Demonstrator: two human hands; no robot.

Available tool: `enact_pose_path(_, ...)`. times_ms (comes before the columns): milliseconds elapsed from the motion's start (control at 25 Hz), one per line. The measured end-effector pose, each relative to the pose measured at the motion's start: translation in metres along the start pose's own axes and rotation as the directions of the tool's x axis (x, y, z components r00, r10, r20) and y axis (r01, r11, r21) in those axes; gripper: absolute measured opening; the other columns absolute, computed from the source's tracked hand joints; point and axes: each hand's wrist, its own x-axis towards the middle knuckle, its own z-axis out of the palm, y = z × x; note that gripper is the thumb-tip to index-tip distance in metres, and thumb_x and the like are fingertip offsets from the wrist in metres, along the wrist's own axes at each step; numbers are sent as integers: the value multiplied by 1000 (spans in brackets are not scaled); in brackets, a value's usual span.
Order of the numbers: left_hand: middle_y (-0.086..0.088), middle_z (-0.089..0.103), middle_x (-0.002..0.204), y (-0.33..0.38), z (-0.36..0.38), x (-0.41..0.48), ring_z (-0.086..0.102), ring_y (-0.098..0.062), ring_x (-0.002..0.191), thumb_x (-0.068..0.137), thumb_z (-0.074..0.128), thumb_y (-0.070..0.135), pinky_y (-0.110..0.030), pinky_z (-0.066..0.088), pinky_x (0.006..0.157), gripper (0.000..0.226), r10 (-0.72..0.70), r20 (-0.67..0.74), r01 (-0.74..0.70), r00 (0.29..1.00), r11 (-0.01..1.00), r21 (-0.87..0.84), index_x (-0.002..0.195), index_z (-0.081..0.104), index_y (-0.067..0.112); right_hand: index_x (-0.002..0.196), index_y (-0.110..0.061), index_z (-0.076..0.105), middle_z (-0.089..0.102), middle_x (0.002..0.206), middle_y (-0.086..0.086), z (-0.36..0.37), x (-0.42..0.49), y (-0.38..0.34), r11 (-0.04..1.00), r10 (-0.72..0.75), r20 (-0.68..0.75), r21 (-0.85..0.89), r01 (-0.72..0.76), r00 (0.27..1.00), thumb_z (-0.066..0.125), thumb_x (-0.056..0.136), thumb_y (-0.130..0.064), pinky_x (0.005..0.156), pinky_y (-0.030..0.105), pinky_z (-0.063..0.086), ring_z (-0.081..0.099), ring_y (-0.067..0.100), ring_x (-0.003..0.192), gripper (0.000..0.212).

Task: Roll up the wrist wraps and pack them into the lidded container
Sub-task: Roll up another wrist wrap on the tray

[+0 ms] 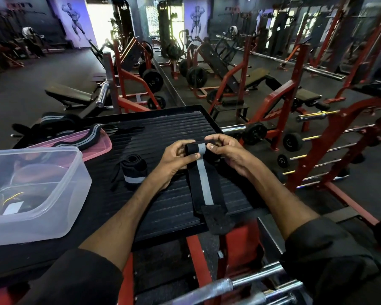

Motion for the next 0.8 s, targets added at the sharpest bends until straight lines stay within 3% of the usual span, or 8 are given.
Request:
enact_pose_path(80, 3, 72, 110, 0, 0, 0, 67, 3, 89, 82, 80, 5, -15, 54, 70, 42, 61, -44, -62, 997, 998, -23, 120, 66, 15, 114, -17, 69, 68, 103, 9, 1, -1, -2, 1000, -14, 22, 23, 13, 1000, 72, 87, -8, 74, 23, 51, 64, 13, 88, 28)
enact_pose_path(160, -4, 71, 113, -2, 0, 1, 68, -6, 98, 77, 81, -3, -21, 56, 84, 45, 117, -68, -120, 991, 992, -41, 118, 66, 10, 116, -15, 67, 72, 100, 2, 0, -2, -7, 995, 20, 50, 101, -25, 999, 65, 91, 3, 63, 23, 52, 68, 8, 80, 32)
enact_pose_path(280, -3, 70, 120, -2, -1, 1, 67, -14, 110, 74, 83, -3, -32, 53, 99, 45, 163, -74, -164, 984, 987, -3, 112, 68, 18, 122, -22, 65, 73, 114, 0, -4, 1, -13, 954, 120, 61, 269, -132, 991, 67, 88, -5, 63, 31, 45, 66, 11, 82, 38)
enact_pose_path(480, 8, 68, 115, 2, 2, 0, 65, 0, 108, 73, 81, -7, -22, 50, 98, 46, 248, -42, -245, 968, 967, 77, 108, 67, 20, 105, -26, 69, 68, 88, -7, 5, 4, -8, 973, 230, 51, 18, -231, 972, 65, 93, -34, 60, 28, 38, 59, 12, 80, 15)
enact_pose_path(520, 8, 68, 114, 2, 3, -1, 65, 0, 108, 73, 81, -7, -22, 51, 98, 47, 268, -37, -265, 963, 961, 83, 108, 67, 20, 102, -27, 71, 70, 91, -6, 5, 4, -5, 970, 242, 77, -14, -242, 967, 63, 93, -41, 64, 28, 40, 61, 14, 85, 19)
enact_pose_path(600, 3, 69, 117, 1, 2, -1, 65, -7, 112, 74, 80, -8, -23, 54, 94, 46, 297, -43, -291, 954, 952, 96, 107, 68, 22, 116, -25, 72, 74, 115, -3, 1, 7, 1, 969, 247, 144, -63, -240, 958, 61, 92, -53, 87, 33, 47, 65, 20, 112, 39)
enact_pose_path(680, -3, 69, 120, -1, 1, 0, 65, -13, 115, 74, 78, -10, -24, 53, 94, 47, 315, -37, -310, 948, 945, 108, 106, 67, 23, 124, -20, 69, 73, 124, 3, 0, 5, 0, 973, 229, 169, -70, -220, 959, 62, 94, -52, 100, 39, 50, 65, 24, 121, 45)
enact_pose_path(800, -4, 65, 127, -2, -2, 3, 62, -16, 118, 78, 74, -13, -25, 51, 96, 50, 226, 32, -227, 974, 974, 20, 111, 64, 23, 118, -14, 68, 76, 103, 3, 3, 2, -5, 986, 168, 99, -14, -167, 981, 67, 96, -31, 78, 33, 57, 71, 21, 98, 28)
